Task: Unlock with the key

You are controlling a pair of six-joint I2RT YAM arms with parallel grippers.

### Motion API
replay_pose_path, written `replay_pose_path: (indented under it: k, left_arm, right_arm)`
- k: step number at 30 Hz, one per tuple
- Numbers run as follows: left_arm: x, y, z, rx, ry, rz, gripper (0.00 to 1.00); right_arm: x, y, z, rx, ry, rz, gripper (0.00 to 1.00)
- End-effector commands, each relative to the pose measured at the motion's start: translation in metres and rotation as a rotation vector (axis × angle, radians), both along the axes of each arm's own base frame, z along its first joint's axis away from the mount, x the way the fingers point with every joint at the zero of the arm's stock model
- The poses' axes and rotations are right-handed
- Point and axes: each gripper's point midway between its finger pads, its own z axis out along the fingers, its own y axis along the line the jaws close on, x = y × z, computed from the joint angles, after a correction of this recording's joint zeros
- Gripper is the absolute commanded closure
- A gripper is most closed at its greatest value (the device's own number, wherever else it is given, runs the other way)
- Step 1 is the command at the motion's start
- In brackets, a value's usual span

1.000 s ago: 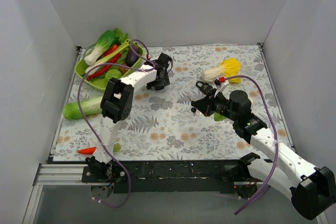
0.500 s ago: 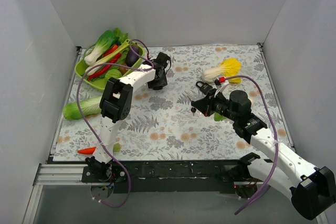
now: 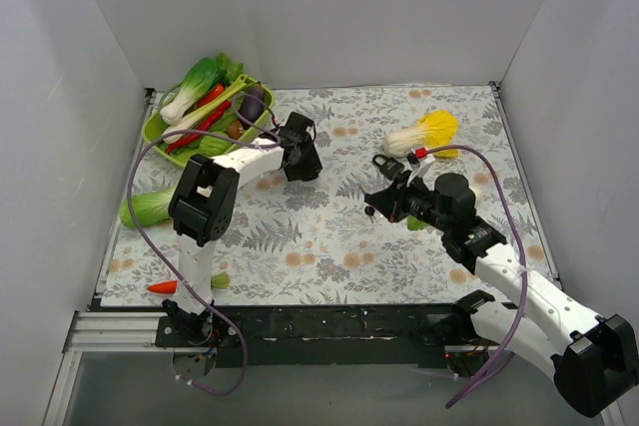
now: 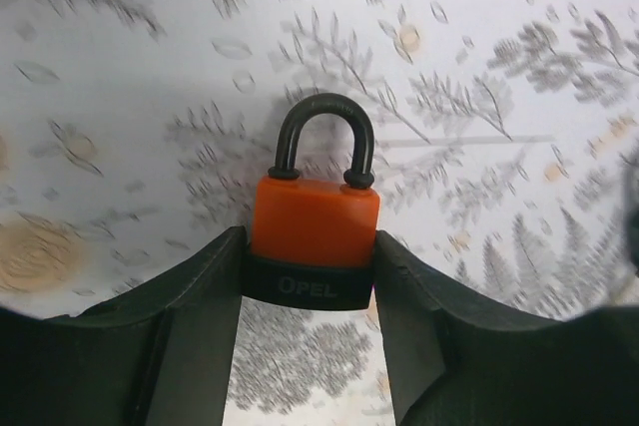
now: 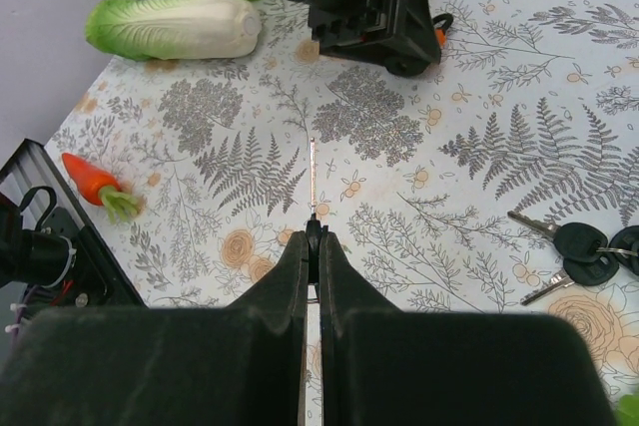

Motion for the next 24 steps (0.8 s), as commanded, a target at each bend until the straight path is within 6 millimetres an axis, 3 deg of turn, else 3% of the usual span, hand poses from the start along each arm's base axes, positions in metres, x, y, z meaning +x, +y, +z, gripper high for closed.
replay_pose_path:
  k: [1,3,6,7,8,9,10,11,17,18,24]
  left_arm:
    - [-0.008,-0.044,0.063,-0.361,-0.108,0.016,1.0]
    - [-0.017,-0.05,0.089,-0.467,-0.14,0.052,1.0]
    - [-0.034,-0.049,0.094,-0.586,-0.144,0.143,1.0]
    - [-0.03,-0.053,0.125,-0.683,-0.223,0.145,1.0]
    - [-0.044,-0.046,0.11,-0.698,-0.196,0.172,1.0]
    - [-0.049,-0.048,0.117,-0.772,-0.184,0.221,1.0]
    - [-0.051,-0.048,0.139,-0.853,-0.232,0.224,1.0]
    - [-0.061,-0.044,0.127,-0.869,-0.207,0.258,1.0]
    - [-0.081,-0.042,0.152,-1.005,-0.226,0.363,1.0]
    - [-0.088,-0.041,0.147,-1.017,-0.21,0.377,1.0]
    - [-0.101,-0.034,0.166,-1.13,-0.197,0.421,1.0]
  right_arm:
    - [0.006,0.004,0.006,0.0,-0.046,-0.023,0.99]
    - [0.005,0.012,0.004,-0.008,-0.047,-0.015,0.99]
    - [0.003,0.024,-0.004,-0.025,-0.032,-0.011,0.99]
    - [0.003,0.027,-0.004,-0.024,-0.036,-0.012,0.99]
    - [0.001,0.034,-0.009,-0.033,-0.025,0.0,0.99]
    - [0.003,0.036,-0.011,-0.04,-0.027,-0.013,0.99]
    - [0.003,0.038,-0.011,-0.034,-0.025,-0.018,0.99]
    - [0.001,0.045,-0.015,-0.04,-0.016,-0.006,0.99]
    - [0.001,0.063,-0.027,-0.047,0.012,-0.002,0.99]
    - [0.003,0.065,-0.029,-0.049,0.014,-0.002,0.99]
    - [0.009,0.072,-0.034,-0.06,0.02,-0.004,0.99]
